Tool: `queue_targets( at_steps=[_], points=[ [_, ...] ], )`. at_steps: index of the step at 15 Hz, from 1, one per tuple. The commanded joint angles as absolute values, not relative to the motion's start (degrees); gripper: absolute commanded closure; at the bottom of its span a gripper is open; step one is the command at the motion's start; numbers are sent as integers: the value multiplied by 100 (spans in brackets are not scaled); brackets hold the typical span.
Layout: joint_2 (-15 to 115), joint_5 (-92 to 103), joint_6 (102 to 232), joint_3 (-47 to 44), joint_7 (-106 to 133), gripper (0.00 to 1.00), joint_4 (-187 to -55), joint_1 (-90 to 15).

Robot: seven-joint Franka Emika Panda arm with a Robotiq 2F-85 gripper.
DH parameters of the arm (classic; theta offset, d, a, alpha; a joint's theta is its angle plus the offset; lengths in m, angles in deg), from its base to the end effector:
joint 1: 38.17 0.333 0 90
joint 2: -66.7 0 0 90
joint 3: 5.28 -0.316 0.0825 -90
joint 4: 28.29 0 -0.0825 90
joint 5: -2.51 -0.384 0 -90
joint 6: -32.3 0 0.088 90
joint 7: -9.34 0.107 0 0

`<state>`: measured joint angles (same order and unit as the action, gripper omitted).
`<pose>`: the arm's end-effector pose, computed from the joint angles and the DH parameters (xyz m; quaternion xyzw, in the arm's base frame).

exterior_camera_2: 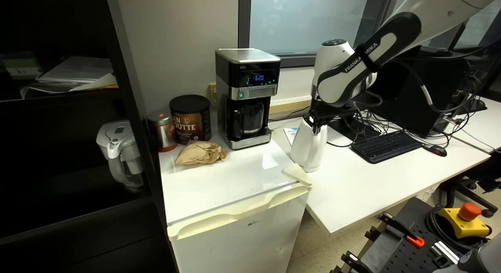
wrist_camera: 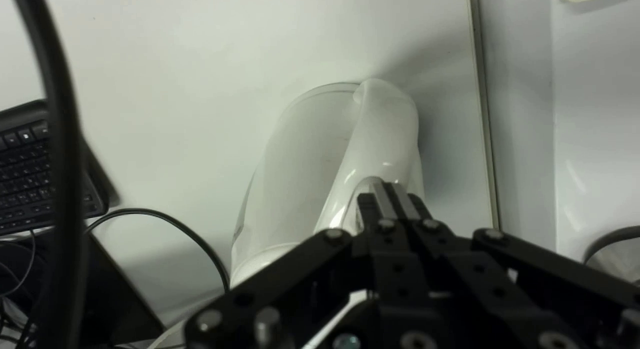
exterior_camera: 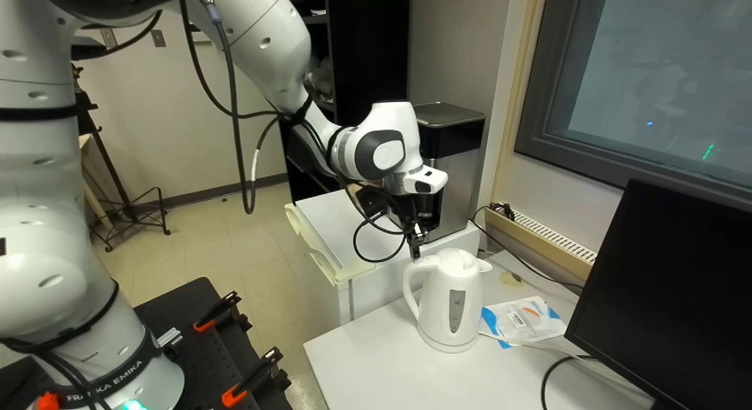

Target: Press the button on the white kettle

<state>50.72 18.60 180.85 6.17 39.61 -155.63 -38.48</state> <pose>0.5484 -0.1085 0.2592 0.9637 -0.2409 0.0614 0.0969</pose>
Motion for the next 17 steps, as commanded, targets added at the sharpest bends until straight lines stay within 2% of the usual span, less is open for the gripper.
queue_targets(
  at_steps=[1, 10, 17],
  points=[
    [5782, 1941, 18257, 644, 3813, 96, -16172, -3749],
    [7842, 2158, 18123, 178, 3624, 96, -17637, -4119],
    [8569, 1871, 18100, -299, 3379, 96, -18183, -4486]
  ],
)
